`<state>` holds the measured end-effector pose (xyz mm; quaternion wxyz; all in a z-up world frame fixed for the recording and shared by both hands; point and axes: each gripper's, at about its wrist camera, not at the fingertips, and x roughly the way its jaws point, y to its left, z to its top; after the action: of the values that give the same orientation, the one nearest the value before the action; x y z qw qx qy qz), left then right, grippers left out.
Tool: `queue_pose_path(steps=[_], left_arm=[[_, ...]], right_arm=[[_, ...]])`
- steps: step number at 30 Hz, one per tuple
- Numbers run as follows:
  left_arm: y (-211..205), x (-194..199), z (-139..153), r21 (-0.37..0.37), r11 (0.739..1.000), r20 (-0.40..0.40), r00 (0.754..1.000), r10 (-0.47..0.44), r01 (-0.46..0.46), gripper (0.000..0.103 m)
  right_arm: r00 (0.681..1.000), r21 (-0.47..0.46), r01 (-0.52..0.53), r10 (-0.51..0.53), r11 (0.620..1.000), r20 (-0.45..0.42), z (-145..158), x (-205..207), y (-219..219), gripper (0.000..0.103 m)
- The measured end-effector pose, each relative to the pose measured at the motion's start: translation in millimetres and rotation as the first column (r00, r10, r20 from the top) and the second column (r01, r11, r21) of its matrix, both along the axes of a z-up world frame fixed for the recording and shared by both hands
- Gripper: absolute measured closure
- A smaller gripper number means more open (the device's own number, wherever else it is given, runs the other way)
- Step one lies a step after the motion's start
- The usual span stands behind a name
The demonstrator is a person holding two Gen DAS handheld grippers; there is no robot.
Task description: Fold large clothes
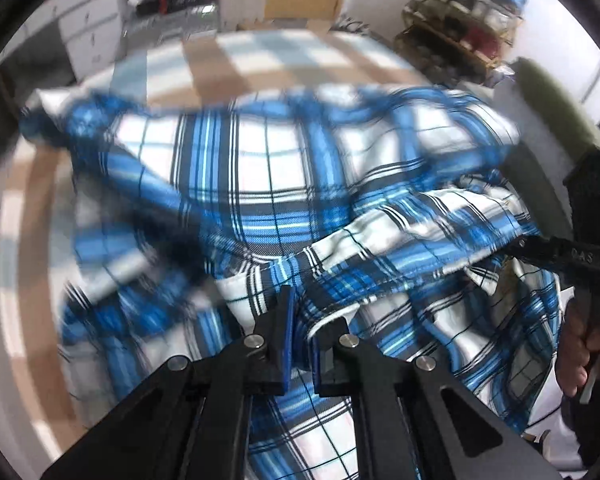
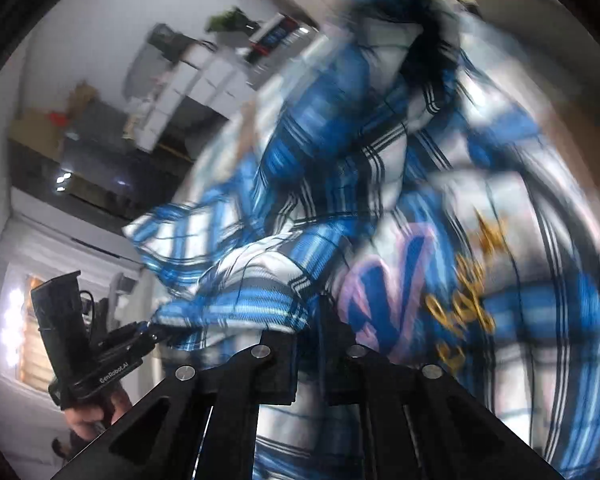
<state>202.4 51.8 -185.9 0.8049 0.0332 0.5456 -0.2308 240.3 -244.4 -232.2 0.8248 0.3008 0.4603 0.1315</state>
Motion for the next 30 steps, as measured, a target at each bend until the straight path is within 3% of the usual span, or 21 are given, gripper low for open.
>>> queue_pose_path(steps=[2,6,7,9,10,11,13,17,18,19,22,23,24,25,26,28,30], left_arm=[[1,3,-9,0.003,1.000,-0.024,1.000,0.009,-0.009,0.100],[6,10,13,-0.019,1.000,-0.039,0.999,-0.020,0.019,0.095],[11,10,28,-0.051,0.998,-0.017,1.000,-0.023,0.022,0.088],[26,13,55,-0.119,0.993,0.024,1.000,-0.012,0.015,0.067],[37,16,67,-0.153,0.988,0.053,0.999,0.004,0.004,0.042],[45,15,76,-0.167,0.986,0.078,0.997,0.026,-0.013,0.025],[74,27,100,-0.193,0.977,0.161,0.979,0.127,-0.095,0.022],[114,72,103,-0.189,0.950,0.170,0.944,0.283,-0.250,0.022],[122,88,95,-0.189,0.935,0.134,0.936,0.327,-0.299,0.022],[130,114,81,-0.195,0.917,0.048,0.930,0.363,-0.348,0.022],[132,155,43,-0.219,0.876,-0.113,0.903,0.414,-0.429,0.022],[132,161,38,-0.227,0.869,-0.131,0.898,0.420,-0.440,0.022],[129,166,28,-0.225,0.860,-0.141,0.888,0.437,-0.459,0.022],[139,162,25,-0.222,0.850,-0.141,0.878,0.457,-0.478,0.034],[140,161,22,-0.238,0.835,-0.151,0.868,0.474,-0.497,0.064],[143,159,14,-0.285,0.805,-0.216,0.853,0.475,-0.520,0.096],[145,144,22,-0.294,0.788,-0.208,0.841,0.499,-0.540,0.096]], right_arm=[[0.999,-0.020,-0.039,0.039,0.999,-0.012,-2,-5,5,0.084],[0.996,-0.041,-0.064,0.066,0.997,0.061,26,-23,4,0.051],[0.994,-0.048,-0.064,0.068,0.997,0.085,37,-23,2,0.049],[0.987,-0.054,-0.051,0.058,0.997,0.149,61,-26,-7,0.039],[0.984,-0.070,-0.023,0.036,0.997,0.177,73,-24,-12,0.036],[0.982,-0.095,0.008,0.011,0.995,0.191,81,-19,-17,0.030],[0.982,-0.145,0.068,-0.041,0.987,0.186,88,-7,-27,0.027],[0.989,-0.190,0.115,-0.094,0.975,0.118,81,34,-44,0.027],[0.991,-0.187,0.111,-0.094,0.976,0.094,73,47,-45,0.027],[0.993,-0.182,0.104,-0.091,0.978,0.082,62,46,-54,0.028],[0.992,-0.175,0.115,-0.105,0.978,0.064,48,67,-58,0.030],[0.990,-0.172,0.131,-0.121,0.976,0.067,46,72,-60,0.034],[0.989,-0.166,0.138,-0.128,0.976,0.071,41,71,-64,0.048],[0.989,-0.170,0.140,-0.131,0.975,0.064,36,75,-65,0.059],[0.990,-0.175,0.137,-0.130,0.975,0.054,34,71,-66,0.100],[0.991,-0.203,0.120,-0.107,0.972,0.074,37,72,-64,0.101],[0.984,-0.246,0.126,-0.090,0.961,0.154,55,61,-60,0.101]])
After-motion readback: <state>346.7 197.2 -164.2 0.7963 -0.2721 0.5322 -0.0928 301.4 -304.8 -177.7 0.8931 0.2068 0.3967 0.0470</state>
